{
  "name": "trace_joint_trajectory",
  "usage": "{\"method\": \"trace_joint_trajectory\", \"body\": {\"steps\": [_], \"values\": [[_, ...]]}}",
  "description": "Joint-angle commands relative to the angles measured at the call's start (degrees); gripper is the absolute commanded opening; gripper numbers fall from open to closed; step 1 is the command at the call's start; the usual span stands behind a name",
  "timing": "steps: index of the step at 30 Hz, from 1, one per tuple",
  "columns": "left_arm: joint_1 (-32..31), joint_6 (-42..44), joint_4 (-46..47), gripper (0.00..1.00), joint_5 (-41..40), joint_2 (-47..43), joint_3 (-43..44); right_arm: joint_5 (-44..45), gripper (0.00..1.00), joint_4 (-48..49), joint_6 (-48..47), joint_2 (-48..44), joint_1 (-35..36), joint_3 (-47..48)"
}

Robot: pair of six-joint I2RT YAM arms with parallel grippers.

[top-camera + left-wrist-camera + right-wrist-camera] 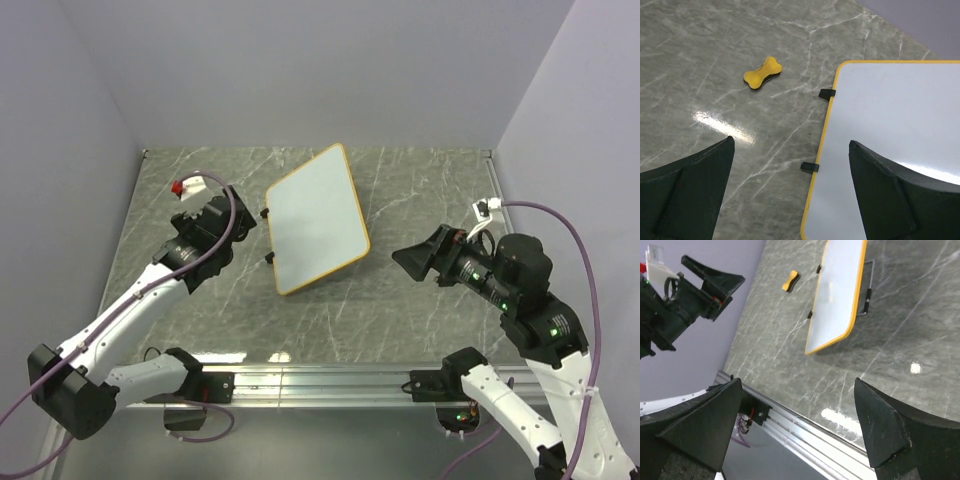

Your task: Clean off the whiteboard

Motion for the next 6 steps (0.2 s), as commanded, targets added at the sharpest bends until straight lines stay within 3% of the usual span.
{"method": "trace_joint_trajectory", "body": {"steps": [1, 6], "values": [[-0.16, 5.37, 3.74, 0.99, -1.13, -3.82, -0.78, -2.88, 1.00, 2.37, -1.06, -4.66, 0.22, -2.78], [-0.25, 6.43, 8.23, 0.99, -4.01, -9.61, -5.68, -2.10, 1.00, 0.28, -0.27, -7.66, 0.31, -3.86]]}}
